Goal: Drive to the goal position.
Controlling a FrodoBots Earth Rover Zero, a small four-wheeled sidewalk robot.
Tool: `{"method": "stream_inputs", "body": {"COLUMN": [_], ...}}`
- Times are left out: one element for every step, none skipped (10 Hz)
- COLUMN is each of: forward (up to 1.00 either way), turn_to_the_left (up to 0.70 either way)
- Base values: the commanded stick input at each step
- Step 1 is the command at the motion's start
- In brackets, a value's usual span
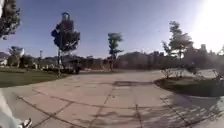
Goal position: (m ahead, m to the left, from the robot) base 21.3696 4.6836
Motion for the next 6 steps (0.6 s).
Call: {"method": "stream_inputs", "body": {"forward": [0.12, 0.13, 0.20, 0.29, 0.34, 0.34], "turn_to_the_left": [0.00, 0.00, 0.00, 0.00, 0.00, 0.00]}}
